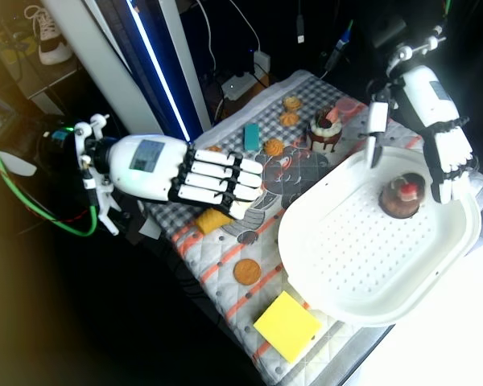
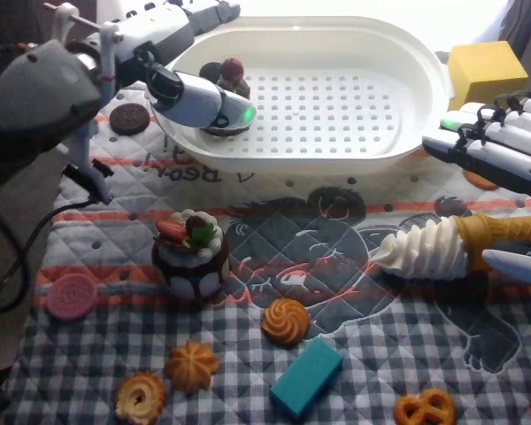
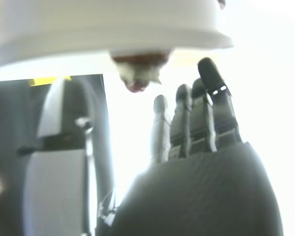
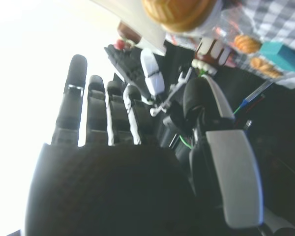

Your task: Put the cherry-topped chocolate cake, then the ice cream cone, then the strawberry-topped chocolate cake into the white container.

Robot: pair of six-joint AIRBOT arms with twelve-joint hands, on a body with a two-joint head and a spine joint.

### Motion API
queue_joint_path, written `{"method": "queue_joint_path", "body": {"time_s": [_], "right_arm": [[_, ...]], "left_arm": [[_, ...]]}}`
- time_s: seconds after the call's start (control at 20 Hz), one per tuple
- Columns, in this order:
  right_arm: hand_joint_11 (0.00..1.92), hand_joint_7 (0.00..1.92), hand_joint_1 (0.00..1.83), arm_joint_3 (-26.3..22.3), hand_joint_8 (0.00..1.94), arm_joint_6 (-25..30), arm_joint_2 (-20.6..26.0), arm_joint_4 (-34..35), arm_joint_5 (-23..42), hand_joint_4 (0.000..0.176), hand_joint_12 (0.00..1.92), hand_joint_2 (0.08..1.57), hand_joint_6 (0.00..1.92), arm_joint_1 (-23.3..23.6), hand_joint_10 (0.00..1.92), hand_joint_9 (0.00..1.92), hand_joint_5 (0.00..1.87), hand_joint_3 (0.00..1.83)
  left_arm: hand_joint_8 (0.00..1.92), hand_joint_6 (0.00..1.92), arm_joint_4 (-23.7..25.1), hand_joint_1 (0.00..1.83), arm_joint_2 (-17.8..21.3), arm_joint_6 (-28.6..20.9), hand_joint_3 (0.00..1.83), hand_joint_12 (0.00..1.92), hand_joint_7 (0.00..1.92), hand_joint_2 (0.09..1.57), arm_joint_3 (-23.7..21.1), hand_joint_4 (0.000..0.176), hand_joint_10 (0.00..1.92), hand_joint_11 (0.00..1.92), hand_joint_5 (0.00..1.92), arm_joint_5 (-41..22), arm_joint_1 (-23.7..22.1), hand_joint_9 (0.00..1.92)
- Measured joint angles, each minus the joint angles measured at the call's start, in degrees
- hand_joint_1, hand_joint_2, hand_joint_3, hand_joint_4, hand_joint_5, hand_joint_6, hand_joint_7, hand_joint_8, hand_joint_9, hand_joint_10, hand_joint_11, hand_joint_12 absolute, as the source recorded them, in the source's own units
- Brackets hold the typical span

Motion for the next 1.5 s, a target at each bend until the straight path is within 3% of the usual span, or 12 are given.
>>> {"method": "queue_joint_path", "body": {"time_s": [0.05, 0.3, 0.35, 0.45, 0.75, 0.8, 0.85, 0.9, 0.95, 1.25, 1.4, 1.5], "right_arm": [[0.00, 0.03, 0.56, 0.11, 0.01, 0.26, 0.00, -0.31, -0.09, 0.000, 1.06, 1.30, 0.00, 0.00, 0.08, 0.14, 0.00, 0.00], [0.00, 0.12, 0.70, 1.86, 0.02, 0.52, -1.64, -0.48, -1.18, 0.000, 1.20, 1.24, 0.01, 0.00, 0.13, 0.16, 0.02, 0.00], [0.00, 0.12, 0.79, 2.75, 0.00, 1.38, -2.82, -0.39, -2.62, 0.000, 1.26, 1.23, 0.01, 0.00, 0.40, 0.02, 0.02, 0.00], [0.00, 0.12, 0.78, 3.96, 0.00, 3.17, -4.31, -0.83, -4.35, 0.000, 1.29, 1.24, 0.00, 0.00, 0.48, 0.00, 0.00, 0.01], [0.00, 0.29, 0.91, 6.64, 0.10, 3.56, -8.61, -0.81, -7.76, 0.000, 1.51, 1.25, 0.11, 0.00, 0.93, 0.00, 0.18, 0.00], [0.09, 0.49, 1.01, 7.08, 0.57, 3.56, -9.22, -0.68, -8.44, 0.000, 1.75, 1.27, 0.53, 0.00, 1.17, 0.25, 0.37, 0.00], [0.32, 0.71, 1.11, 7.65, 1.28, 3.78, -10.01, -0.39, -8.52, 0.000, 1.88, 1.29, 1.30, 0.33, 1.38, 0.50, 0.53, 0.00], [0.53, 0.80, 1.16, 7.85, 1.38, 3.74, -10.21, -0.44, -8.41, 0.000, 1.88, 1.26, 1.36, 0.92, 1.43, 0.68, 0.63, 0.00], [0.80, 0.79, 1.18, 7.91, 1.54, 3.76, -10.21, -0.59, -8.57, 0.000, 1.92, 1.28, 1.37, 1.51, 1.64, 0.81, 0.61, 0.00], [0.69, 0.71, 1.17, 5.73, 1.72, 3.65, -6.73, -3.54, -6.45, 0.000, 1.92, 1.31, 1.33, 3.80, 1.89, 0.66, 0.60, 0.00], [0.97, 0.69, 1.16, 5.77, 1.79, 2.47, -6.43, -3.67, -3.50, 0.000, 1.92, 1.32, 1.33, 7.50, 1.92, 0.93, 0.58, 0.00], [0.71, 0.76, 1.18, 6.38, 1.61, 1.55, -6.84, -3.98, -3.28, 0.000, 1.92, 1.28, 1.29, 10.21, 1.75, 0.73, 0.64, 0.00]], "left_arm": [[0.00, 0.00, 2.75, 0.75, 1.22, -3.54, 0.01, 0.00, 0.00, 1.00, -1.14, 0.166, 0.00, 0.00, 0.00, -0.35, 0.31, 0.00], [0.00, 0.00, 20.31, 0.75, 9.66, -31.80, 0.03, 0.00, 0.00, 1.17, -7.08, 0.167, 0.00, 0.00, 0.01, -7.89, 4.85, 0.00], [0.00, 0.02, 23.26, 0.78, 11.80, -38.45, 0.03, 0.21, 0.00, 1.29, -8.70, 0.159, 0.00, 0.00, 0.02, -11.80, 7.34, 0.00], [0.00, 0.02, 24.68, 0.76, 13.92, -42.88, 0.03, 0.25, 0.00, 1.32, -10.99, 0.171, 0.00, 0.00, 0.03, -16.37, 10.32, 0.00], [0.00, 0.02, 29.70, 0.77, 17.84, -44.28, 0.00, 0.86, 0.09, 1.33, -18.53, 0.175, 0.05, 0.00, 0.11, -29.40, 16.28, 0.08], [0.01, 0.02, 29.97, 0.75, 18.23, -44.33, 0.00, 0.94, 0.11, 1.32, -19.04, 0.176, 0.06, 0.00, 0.11, -30.16, 16.70, 0.10], [0.00, 0.01, 30.34, 0.74, 19.08, -44.33, 0.00, 0.91, 0.11, 1.32, -19.98, 0.176, 0.07, 0.00, 0.12, -31.80, 17.57, 0.10], [0.00, 0.01, 30.56, 0.73, 19.61, -44.33, 0.00, 0.87, 0.11, 1.32, -20.55, 0.176, 0.06, 0.00, 0.12, -32.96, 18.12, 0.10], [0.00, 0.00, 30.69, 0.72, 19.87, -44.33, 0.00, 0.73, 0.09, 1.33, -20.83, 0.176, 0.05, 0.00, 0.11, -34.16, 18.60, 0.08], [0.00, 0.00, 31.71, 0.72, 21.27, -44.35, 0.00, 0.67, 0.08, 1.34, -22.86, 0.168, 0.03, 0.00, 0.12, -36.76, 21.18, 0.05], [0.00, 0.00, 30.16, 0.70, 21.97, -44.52, 0.01, 0.64, 0.07, 1.36, -24.50, 0.121, 0.02, 0.00, 0.12, -40.92, 25.20, 0.05], [0.00, 0.00, 29.07, 0.69, 21.99, -44.52, 0.00, 0.84, 0.08, 1.37, -25.33, 0.094, 0.03, 0.00, 0.11, -42.75, 27.15, 0.09]]}}
